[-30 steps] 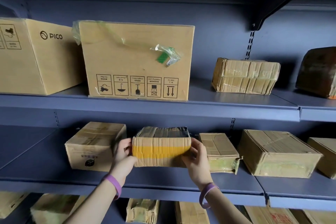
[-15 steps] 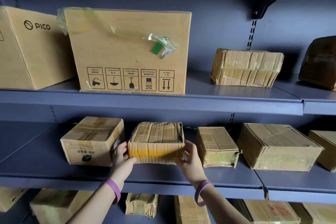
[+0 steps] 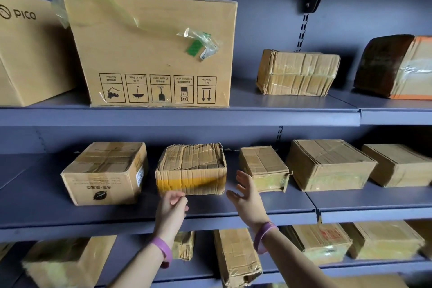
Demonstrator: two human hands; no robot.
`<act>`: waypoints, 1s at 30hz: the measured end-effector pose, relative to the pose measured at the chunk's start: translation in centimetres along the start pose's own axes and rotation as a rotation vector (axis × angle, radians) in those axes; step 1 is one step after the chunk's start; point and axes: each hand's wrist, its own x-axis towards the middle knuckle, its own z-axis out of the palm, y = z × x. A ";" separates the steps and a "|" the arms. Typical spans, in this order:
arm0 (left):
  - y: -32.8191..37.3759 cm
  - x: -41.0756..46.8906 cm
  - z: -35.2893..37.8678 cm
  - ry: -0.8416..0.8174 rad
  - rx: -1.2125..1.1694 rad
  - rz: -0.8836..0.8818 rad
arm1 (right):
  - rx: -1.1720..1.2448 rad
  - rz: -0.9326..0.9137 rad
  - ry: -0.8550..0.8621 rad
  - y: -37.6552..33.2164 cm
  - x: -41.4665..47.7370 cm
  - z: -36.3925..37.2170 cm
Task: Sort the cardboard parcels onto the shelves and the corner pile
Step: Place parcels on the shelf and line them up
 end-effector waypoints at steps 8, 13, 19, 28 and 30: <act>1.5 -2.3 4.1 -0.381 0.087 0.080 | -0.034 0.006 0.174 -0.4 -2.4 -3.2; 3.2 -3.1 7.6 -0.470 0.056 0.104 | -0.049 -0.014 0.255 -0.4 -2.6 -6.7; 3.9 -3.0 12.6 -0.441 0.043 0.120 | -0.142 -0.052 0.325 0.9 -0.8 -11.3; 1.6 -1.5 18.3 -0.285 0.194 0.008 | -0.096 0.011 0.051 4.2 4.6 -16.1; 0.9 -1.4 18.6 -0.255 0.205 -0.029 | -0.065 0.037 -0.015 4.9 5.2 -16.2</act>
